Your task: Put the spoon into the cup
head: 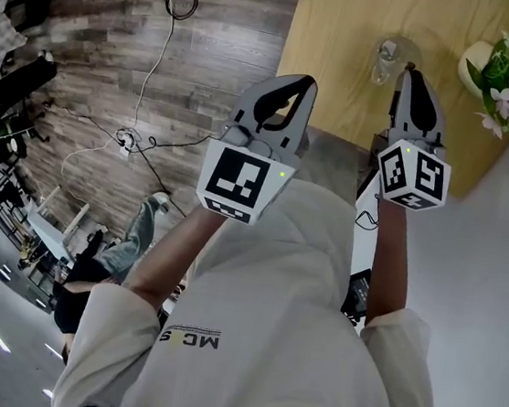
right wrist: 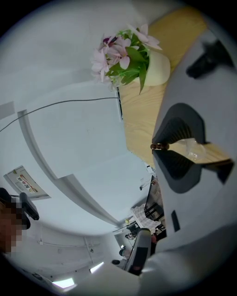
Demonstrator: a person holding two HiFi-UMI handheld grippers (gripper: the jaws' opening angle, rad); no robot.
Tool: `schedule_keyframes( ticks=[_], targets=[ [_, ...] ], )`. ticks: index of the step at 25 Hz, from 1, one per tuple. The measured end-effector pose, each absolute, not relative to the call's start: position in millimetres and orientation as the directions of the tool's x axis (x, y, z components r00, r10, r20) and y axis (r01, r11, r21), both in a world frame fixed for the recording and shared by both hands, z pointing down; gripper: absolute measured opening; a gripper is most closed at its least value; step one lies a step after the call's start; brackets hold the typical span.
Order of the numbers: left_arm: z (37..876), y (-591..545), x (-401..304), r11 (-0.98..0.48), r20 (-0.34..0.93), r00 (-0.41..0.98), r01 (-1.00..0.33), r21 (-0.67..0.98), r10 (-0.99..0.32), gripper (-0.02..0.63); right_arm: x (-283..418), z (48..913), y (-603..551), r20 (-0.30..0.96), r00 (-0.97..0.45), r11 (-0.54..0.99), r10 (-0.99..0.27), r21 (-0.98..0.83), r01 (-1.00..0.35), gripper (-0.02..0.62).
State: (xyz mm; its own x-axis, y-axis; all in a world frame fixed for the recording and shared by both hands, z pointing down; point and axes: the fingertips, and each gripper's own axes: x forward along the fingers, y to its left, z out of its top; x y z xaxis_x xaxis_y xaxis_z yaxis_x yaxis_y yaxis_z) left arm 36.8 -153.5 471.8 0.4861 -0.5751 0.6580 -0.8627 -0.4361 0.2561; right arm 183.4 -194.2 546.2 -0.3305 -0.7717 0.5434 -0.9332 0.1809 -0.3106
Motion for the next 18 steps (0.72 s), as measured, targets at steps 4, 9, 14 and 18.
schedule_keyframes(
  ticks=[4,9,14,18],
  targets=[
    [467,-151,41,-0.447,0.652,0.492,-0.858,0.253,-0.576,0.011,191,545,-193,0.551,-0.308,0.164,-0.775,-0.296,-0.941,0.054],
    [459,-148,44,-0.457,0.645,0.495,-0.855,0.245,-0.582,0.011,200,539,-193,0.545,-0.282,0.153,-0.789,-0.271,-0.95,0.055],
    [450,-147,44,-0.466,0.632,0.499,-0.853,0.236,-0.593,0.011,200,529,-193,0.533,-0.28,0.159,-0.799,-0.262,-0.952,0.056],
    [442,-146,44,-0.474,0.622,0.505,-0.849,0.234,-0.599,0.011,200,521,-189,0.527,-0.28,0.158,-0.802,-0.264,-0.951,0.057]
  ],
)
